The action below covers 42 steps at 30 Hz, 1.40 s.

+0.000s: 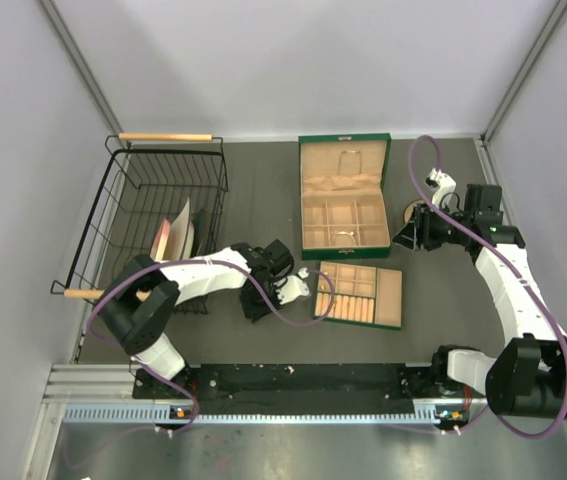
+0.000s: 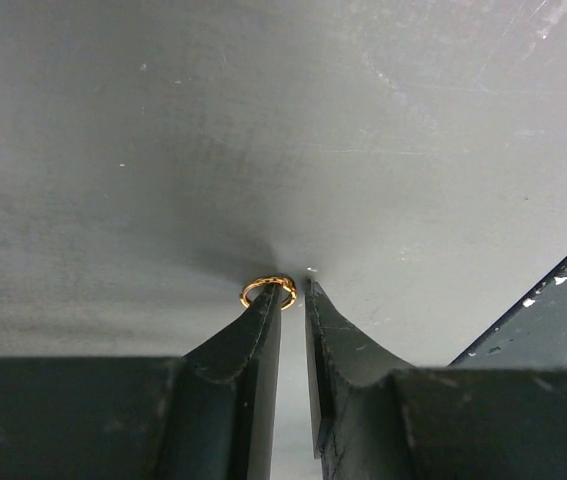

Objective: Organize the mixed jewelry

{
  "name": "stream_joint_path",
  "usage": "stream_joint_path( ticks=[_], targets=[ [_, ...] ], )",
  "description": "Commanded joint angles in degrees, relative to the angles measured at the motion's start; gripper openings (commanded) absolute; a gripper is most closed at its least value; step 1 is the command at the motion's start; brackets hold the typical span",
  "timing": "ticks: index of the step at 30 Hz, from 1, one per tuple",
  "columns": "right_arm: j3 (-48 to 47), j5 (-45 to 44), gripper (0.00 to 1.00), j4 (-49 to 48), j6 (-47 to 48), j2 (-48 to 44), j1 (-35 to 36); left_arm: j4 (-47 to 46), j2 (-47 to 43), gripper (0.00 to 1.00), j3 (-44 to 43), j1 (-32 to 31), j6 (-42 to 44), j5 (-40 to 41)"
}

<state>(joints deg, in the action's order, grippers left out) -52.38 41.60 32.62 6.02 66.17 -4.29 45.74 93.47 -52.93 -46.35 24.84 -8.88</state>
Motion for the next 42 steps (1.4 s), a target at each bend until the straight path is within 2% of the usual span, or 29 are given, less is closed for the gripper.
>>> stream_joint_path(
  ticks=[1,4,5,6,13,17,27,32,36,42],
  targets=[
    [-0.18,0.06,0.45,-1.51,0.66,-0.17,-0.36,-5.22,2.50,0.19,4.15,-0.50,1.52,2.21],
    [-0.27,-0.03,0.45,-1.51,0.66,-0.08,-0.45,-5.92,3.12,0.08,4.06,-0.67,1.79,2.12],
    [-0.27,-0.03,0.45,-1.51,0.66,0.01,-0.45,-6.18,3.12,0.01,4.06,-0.67,1.79,2.12],
    [-0.27,-0.03,0.45,-1.51,0.66,-0.08,-0.36,-6.45,3.21,0.00,3.89,-0.85,2.14,2.12],
    [-0.62,0.67,0.45,-1.51,0.31,0.10,-0.45,-6.80,-0.21,0.00,1.43,-1.81,5.12,2.55],
    [-1.23,1.72,0.45,-1.42,-0.05,0.10,-0.45,-5.22,-3.11,0.00,-2.43,-4.45,9.33,5.89],
    [-6.50,2.16,0.45,2.18,3.11,1.24,2.00,-0.74,-5.32,0.00,-8.59,-13.24,19.18,19.07],
    [-10.36,1.99,0.46,3.50,4.00,2.99,5.68,-0.29,-6.20,0.00,-9.74,-17.98,25.77,28.91],
    [-12.92,2.16,0.46,3.59,4.00,5.01,9.82,-4.50,-4.97,0.00,-11.32,-19.57,30.61,37.43],
    [-16.43,3.84,0.46,3.76,4.52,8.62,13.61,-24.53,-4.09,0.00,-7.20,-20.01,41.68,46.40]
  ],
)
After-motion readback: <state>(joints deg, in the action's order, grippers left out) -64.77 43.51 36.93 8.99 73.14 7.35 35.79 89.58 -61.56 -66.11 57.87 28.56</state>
